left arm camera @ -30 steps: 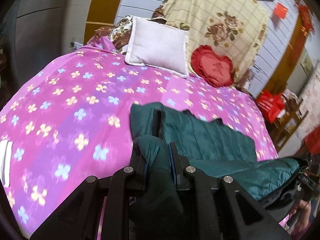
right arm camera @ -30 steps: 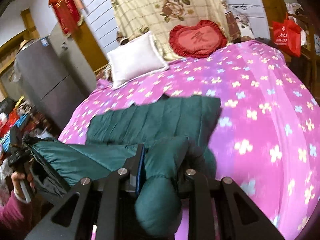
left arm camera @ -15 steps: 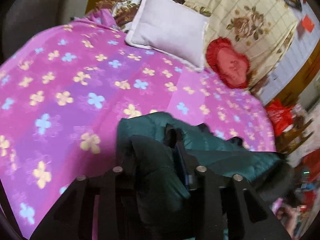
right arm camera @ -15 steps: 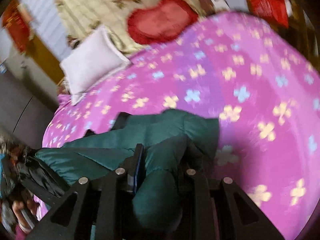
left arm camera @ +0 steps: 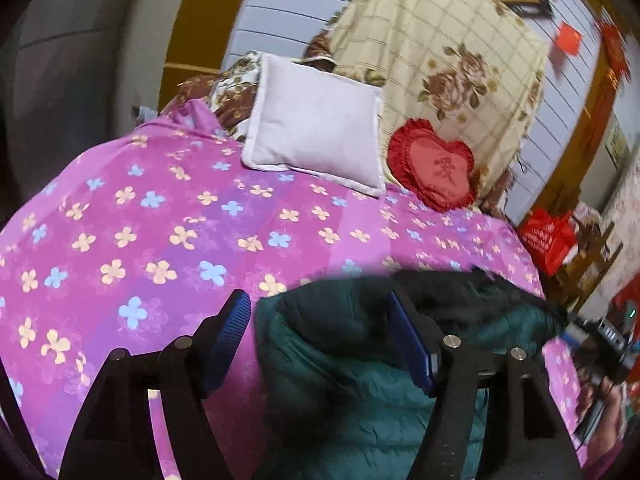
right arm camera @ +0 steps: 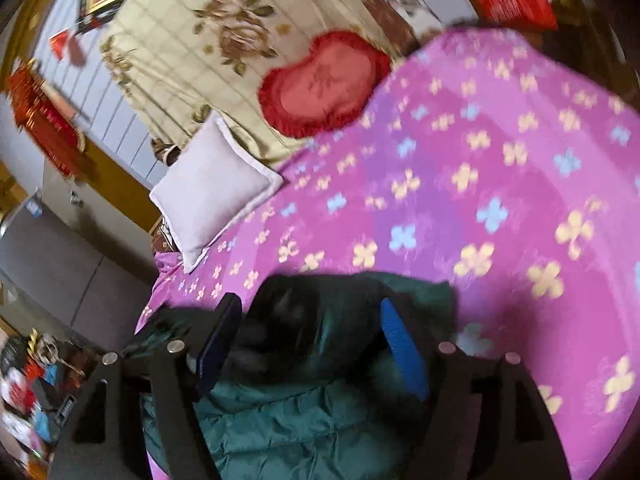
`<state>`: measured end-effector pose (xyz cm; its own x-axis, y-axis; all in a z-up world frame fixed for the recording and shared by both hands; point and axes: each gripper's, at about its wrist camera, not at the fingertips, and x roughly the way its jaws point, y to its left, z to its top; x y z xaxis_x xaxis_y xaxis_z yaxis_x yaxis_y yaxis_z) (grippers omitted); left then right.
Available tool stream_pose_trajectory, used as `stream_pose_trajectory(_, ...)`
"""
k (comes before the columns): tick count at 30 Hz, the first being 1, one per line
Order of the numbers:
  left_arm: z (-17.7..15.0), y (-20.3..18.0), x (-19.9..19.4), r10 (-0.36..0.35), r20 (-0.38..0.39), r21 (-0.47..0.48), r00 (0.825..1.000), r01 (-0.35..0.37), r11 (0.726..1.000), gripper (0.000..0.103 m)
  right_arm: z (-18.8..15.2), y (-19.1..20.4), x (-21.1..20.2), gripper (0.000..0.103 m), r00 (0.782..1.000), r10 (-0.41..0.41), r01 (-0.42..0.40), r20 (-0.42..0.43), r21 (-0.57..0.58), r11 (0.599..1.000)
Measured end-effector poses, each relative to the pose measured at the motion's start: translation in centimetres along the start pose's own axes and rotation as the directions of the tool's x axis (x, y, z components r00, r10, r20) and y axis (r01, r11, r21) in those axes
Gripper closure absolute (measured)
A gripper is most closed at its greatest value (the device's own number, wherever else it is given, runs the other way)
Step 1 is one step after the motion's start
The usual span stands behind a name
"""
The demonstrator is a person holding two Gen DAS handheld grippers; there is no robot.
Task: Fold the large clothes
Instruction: 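Fold the hem up over the jacket toward the collar with both grippers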
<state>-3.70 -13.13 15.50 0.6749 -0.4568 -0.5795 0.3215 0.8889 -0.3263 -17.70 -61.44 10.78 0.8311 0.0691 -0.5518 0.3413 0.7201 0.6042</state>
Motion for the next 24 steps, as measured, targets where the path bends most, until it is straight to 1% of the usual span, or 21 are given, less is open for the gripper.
stream_pose_trajectory(3, -0.6, -1.7, 1.0, 0.015, -0.005, 0.03, 1.0, -0.015, 0.999, 0.052, -0.4, 2.5, -1.0, 0.027, 1.0, -0.015, 0.017, 0.026, -0.104, 0.994)
stream_pose_trajectory(5, -1.1, -3.0, 2.6, 0.022, -0.032, 0.049, 0.999, -0.021, 0.999, 0.052, -1.1, 4.9, -0.4, 0.027, 1.0, -0.017, 0.02, 0.017, -0.198, 0.98)
stream_pose_trajectory(7, -1.5, -3.9, 4.4, 0.048, -0.061, 0.064, 0.997, -0.044, 0.997, 0.052, -2.2, 7.4, 1.3, 0.027, 0.999, -0.025, 0.015, -0.03, -0.294, 0.956)
stream_pose_trajectory(9, -1.8, -4.3, 6.4, 0.078, -0.089, 0.063, 0.993, -0.073, 0.995, 0.052, -3.7, 9.9, 3.7, 0.027, 0.994, -0.074, 0.036, -0.079, -0.397, 0.917)
stream_pose_trajectory(11, -2.2, -4.1, 8.7, 0.136, -0.131, 0.048, 0.982, -0.13, 0.99, 0.052, -4.8, 11.6, 6.2, 0.027, 0.989, -0.108, 0.05, -0.098, -0.464, 0.884)
stream_pose_trajectory(14, -2.9, -2.8, 11.0, 0.184, -0.177, 0.011, 0.967, -0.185, 0.983, 0.052, -5.4, 12.7, 10.0, 0.028, 0.978, -0.171, 0.09, -0.115, -0.51, 0.856)
stream_pose_trajectory(15, -3.1, -2.5, 11.2, 0.188, -0.175, 0.007, 0.966, -0.189, 0.982, 0.052, -5.6, 12.7, 11.2, 0.028, 0.973, -0.195, 0.106, -0.121, -0.518, 0.849)
stream_pose_trajectory(16, -3.3, -2.2, 11.5, 0.194, -0.167, 0.007, 0.967, -0.195, 0.981, 0.048, -5.7, 12.4, 12.6, 0.027, 0.966, -0.218, 0.115, -0.14, -0.522, 0.845)
stream_pose_trajectory(17, -3.5, -2.0, 11.7, 0.196, -0.159, 0.008, 0.968, -0.197, 0.98, 0.045, -5.9, 12.1, 13.5, 0.027, 0.961, -0.227, 0.114, -0.157, -0.523, 0.845)
stream_pose_trajectory(18, -3.7, -1.9, 11.9, 0.196, -0.152, 0.01, 0.969, -0.197, 0.98, 0.045, -6.2, 11.7, 14.5, 0.027, 0.955, -0.235, 0.11, -0.18, -0.523, 0.845)
stream_pose_trajectory(20, -3.8, -1.9, 12.0, 0.2, -0.15, 0.012, 0.968, -0.2, 0.98, 0.043, -6.5, 10.9, 15.8, 0.025, 0.947, -0.252, 0.117, -0.198, -0.519, 0.847)
stream_pose_trajectory(24, -3.9, -2.3, 12.0, 0.225, -0.137, 0.039, 0.965, -0.222, 0.974, 0.043, -7.1, 10.7, 16.7, 0.023, 0.946, -0.262, 0.13, -0.189, -0.52, 0.844)
